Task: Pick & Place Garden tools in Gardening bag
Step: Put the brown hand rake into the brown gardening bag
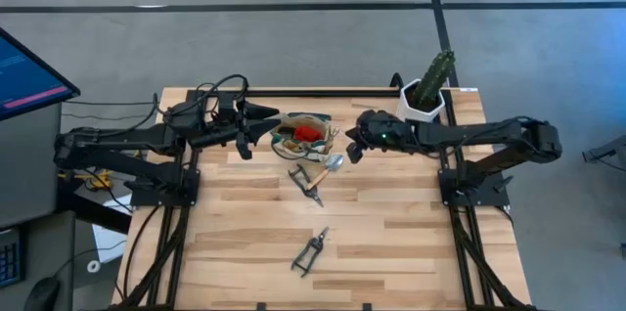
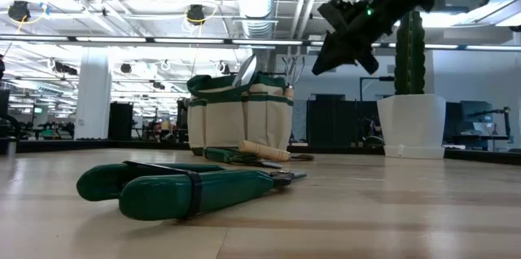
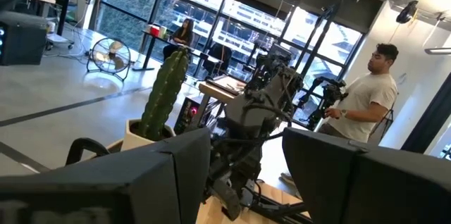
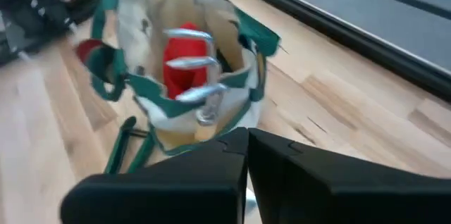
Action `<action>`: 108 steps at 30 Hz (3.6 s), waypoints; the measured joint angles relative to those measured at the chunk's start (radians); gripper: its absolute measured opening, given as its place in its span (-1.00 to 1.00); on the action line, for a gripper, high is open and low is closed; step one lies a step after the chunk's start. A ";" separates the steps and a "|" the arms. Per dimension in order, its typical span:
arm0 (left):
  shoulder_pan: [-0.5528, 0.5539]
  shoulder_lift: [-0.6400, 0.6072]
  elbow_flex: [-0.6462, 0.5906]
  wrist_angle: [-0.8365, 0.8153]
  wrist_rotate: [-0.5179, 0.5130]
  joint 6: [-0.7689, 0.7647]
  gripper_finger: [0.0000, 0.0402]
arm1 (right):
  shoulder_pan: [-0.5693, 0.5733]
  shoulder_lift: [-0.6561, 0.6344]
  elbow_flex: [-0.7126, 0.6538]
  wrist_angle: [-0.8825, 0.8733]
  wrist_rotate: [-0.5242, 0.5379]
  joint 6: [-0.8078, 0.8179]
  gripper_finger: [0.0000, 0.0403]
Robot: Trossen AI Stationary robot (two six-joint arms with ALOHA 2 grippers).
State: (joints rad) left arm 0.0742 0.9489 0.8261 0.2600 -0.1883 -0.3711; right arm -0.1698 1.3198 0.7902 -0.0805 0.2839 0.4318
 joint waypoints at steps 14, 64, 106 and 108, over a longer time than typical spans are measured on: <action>0.000 0.000 0.000 -0.003 -0.004 0.000 -0.17 | 0.006 0.014 -0.156 0.378 0.087 0.067 -1.00; 0.000 0.000 0.000 -0.022 -0.004 0.000 -0.17 | 0.130 0.177 -0.153 0.556 0.057 0.198 -1.00; 0.000 0.000 0.000 -0.044 -0.004 0.000 -0.17 | 0.104 0.236 0.016 0.413 -0.159 0.134 -1.00; 0.000 0.000 0.000 -0.044 -0.004 0.000 -0.17 | 0.104 0.240 0.017 0.436 -0.159 0.134 -1.00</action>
State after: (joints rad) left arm 0.0744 0.9489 0.8263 0.2157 -0.1925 -0.3714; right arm -0.0658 1.5593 0.8070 0.3557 0.1245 0.5659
